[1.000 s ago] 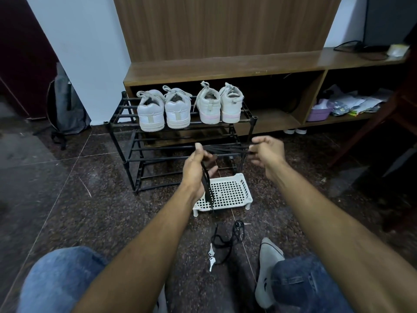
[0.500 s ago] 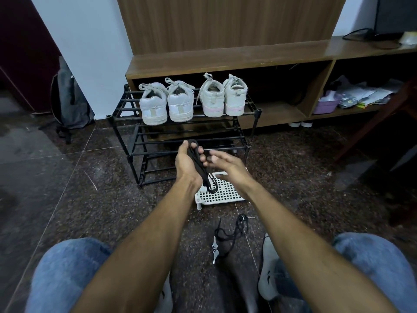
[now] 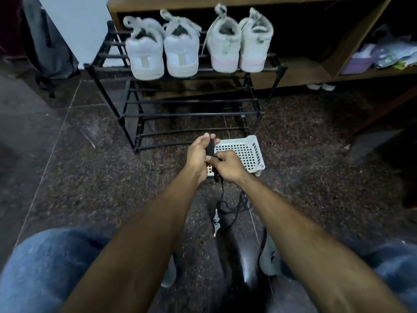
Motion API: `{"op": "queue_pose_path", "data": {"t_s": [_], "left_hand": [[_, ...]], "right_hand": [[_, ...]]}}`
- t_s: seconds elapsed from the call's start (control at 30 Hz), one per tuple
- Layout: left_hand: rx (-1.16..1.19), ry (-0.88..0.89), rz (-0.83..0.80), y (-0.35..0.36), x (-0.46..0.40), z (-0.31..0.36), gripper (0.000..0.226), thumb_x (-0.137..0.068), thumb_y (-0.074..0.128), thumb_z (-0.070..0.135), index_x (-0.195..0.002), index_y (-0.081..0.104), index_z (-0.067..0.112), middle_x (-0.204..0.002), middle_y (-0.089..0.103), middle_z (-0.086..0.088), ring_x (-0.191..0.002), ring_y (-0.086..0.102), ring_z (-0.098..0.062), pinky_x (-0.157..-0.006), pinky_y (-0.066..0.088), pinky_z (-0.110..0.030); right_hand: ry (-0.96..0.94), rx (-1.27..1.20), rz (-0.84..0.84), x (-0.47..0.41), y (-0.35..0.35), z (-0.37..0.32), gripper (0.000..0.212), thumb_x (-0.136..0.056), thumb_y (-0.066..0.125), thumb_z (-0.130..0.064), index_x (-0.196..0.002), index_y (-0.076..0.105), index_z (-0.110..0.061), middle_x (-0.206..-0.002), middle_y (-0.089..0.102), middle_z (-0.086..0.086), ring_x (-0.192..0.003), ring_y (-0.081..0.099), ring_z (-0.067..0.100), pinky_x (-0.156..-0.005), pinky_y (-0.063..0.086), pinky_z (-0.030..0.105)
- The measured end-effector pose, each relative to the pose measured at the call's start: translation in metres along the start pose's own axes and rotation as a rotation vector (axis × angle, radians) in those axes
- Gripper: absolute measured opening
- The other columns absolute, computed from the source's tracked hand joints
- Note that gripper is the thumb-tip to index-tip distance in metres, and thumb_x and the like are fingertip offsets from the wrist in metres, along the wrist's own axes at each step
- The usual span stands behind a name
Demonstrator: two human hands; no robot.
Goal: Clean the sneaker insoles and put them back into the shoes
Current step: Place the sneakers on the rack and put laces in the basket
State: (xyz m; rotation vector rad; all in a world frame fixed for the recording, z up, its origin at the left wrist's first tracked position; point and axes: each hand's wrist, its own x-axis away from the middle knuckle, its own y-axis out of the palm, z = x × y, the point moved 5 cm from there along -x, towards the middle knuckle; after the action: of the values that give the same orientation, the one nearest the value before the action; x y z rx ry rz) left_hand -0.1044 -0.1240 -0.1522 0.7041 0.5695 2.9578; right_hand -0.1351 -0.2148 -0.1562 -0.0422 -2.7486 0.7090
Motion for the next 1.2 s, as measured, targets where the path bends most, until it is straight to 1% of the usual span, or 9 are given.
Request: {"op": "queue_pose_path", "data": {"t_s": [0.13, 0.27, 0.43, 0.53, 0.63, 0.77, 0.87, 1.1, 1.2], "left_hand": [[-0.421, -0.046, 0.149, -0.032, -0.049, -0.034, 0.019, -0.097, 0.054, 0.020, -0.085, 0.066, 0.012, -0.089, 0.068, -0.006, -0.081, 0.062, -0.016, -0.067, 0.045, -0.026], [-0.757, -0.123, 0.238, -0.073, -0.097, -0.073, 0.027, -0.089, 0.060, 0.009, -0.115, 0.062, 0.002, -0.107, 0.065, -0.008, -0.095, 0.062, -0.024, -0.073, 0.042, -0.026], [-0.908, -0.223, 0.328, -0.094, -0.135, -0.105, 0.051, -0.091, 0.057, 0.024, -0.139, 0.047, 0.011, -0.131, 0.059, -0.013, -0.109, 0.060, -0.029, -0.083, 0.050, -0.032], [-0.928, -0.258, 0.298, -0.095, -0.155, -0.122, 0.045, -0.090, 0.055, 0.028, -0.133, 0.054, 0.015, -0.128, 0.062, -0.014, -0.113, 0.061, -0.033, -0.096, 0.050, -0.042], [-1.006, -0.230, 0.269, -0.093, -0.162, -0.129, 0.034, -0.091, 0.053, 0.022, -0.123, 0.064, 0.018, -0.122, 0.066, -0.012, -0.110, 0.062, -0.033, -0.096, 0.051, -0.040], [-1.023, -0.209, 0.288, -0.097, -0.164, -0.133, 0.033, -0.086, 0.055, 0.025, -0.118, 0.068, 0.024, -0.117, 0.068, -0.012, -0.107, 0.063, -0.034, -0.094, 0.052, -0.042], [-1.022, -0.193, 0.280, -0.097, -0.165, -0.132, 0.032, -0.088, 0.058, 0.024, -0.118, 0.068, 0.022, -0.117, 0.068, -0.012, -0.108, 0.062, -0.034, -0.094, 0.051, -0.039], [-1.047, -0.190, 0.269, -0.097, -0.165, -0.133, 0.031, -0.091, 0.059, 0.024, -0.121, 0.067, 0.019, -0.120, 0.067, -0.012, -0.112, 0.061, -0.033, -0.095, 0.048, -0.037], [-1.018, -0.186, 0.279, -0.096, -0.162, -0.134, 0.032, -0.092, 0.058, 0.024, -0.123, 0.066, 0.019, -0.121, 0.067, -0.012, -0.112, 0.061, -0.033, -0.095, 0.049, -0.036]], "right_hand": [[0.186, 0.050, 0.002, -0.042, -0.002, 0.058, 0.046, -0.092, 0.063, -0.030, -0.051, 0.046, -0.017, -0.050, 0.044, -0.001, -0.052, 0.046, 0.018, -0.060, 0.035, 0.030], [0.352, 0.116, 0.066, -0.092, -0.023, 0.123, 0.038, -0.090, 0.064, -0.031, -0.060, 0.052, -0.013, -0.060, 0.053, 0.004, -0.059, 0.052, 0.020, -0.063, 0.042, 0.033], [0.407, 0.213, 0.131, -0.158, -0.051, 0.166, 0.040, -0.091, 0.062, -0.030, -0.058, 0.047, -0.014, -0.072, 0.058, 0.010, -0.077, 0.059, 0.027, -0.063, 0.040, 0.031], [0.414, 0.471, 0.190, -0.181, -0.056, 0.174, 0.025, -0.090, 0.059, -0.034, -0.087, 0.064, -0.009, -0.102, 0.065, 0.015, -0.100, 0.064, 0.034, -0.079, 0.049, 0.036], [0.300, 0.900, 0.188, -0.177, -0.047, 0.171, 0.039, -0.091, 0.057, -0.025, -0.125, 0.053, -0.007, -0.128, 0.056, 0.015, -0.116, 0.056, 0.035, -0.089, 0.050, 0.046], [0.060, 1.100, -0.165, -0.167, -0.013, 0.189, 0.059, -0.097, 0.043, -0.025, -0.151, 0.022, -0.013, -0.161, 0.013, 0.007, -0.146, 0.016, 0.026, -0.113, 0.024, 0.053], [0.065, 1.150, -0.328, -0.171, -0.008, 0.204, 0.060, -0.103, 0.023, -0.040, -0.155, 0.008, -0.014, -0.163, -0.008, 0.003, -0.149, -0.004, 0.019, -0.118, 0.001, 0.050], [0.115, 1.317, -0.302, -0.169, -0.032, 0.220, 0.069, -0.100, 0.008, -0.055, -0.154, 0.003, -0.011, -0.162, -0.008, 0.005, -0.148, -0.012, 0.022, -0.116, -0.010, 0.057], [-0.037, 1.233, -0.215, -0.157, -0.036, 0.210, 0.062, -0.101, 0.019, -0.050, -0.153, 0.016, -0.016, -0.162, 0.005, 0.006, -0.149, 0.002, 0.024, -0.117, -0.004, 0.058]]}}
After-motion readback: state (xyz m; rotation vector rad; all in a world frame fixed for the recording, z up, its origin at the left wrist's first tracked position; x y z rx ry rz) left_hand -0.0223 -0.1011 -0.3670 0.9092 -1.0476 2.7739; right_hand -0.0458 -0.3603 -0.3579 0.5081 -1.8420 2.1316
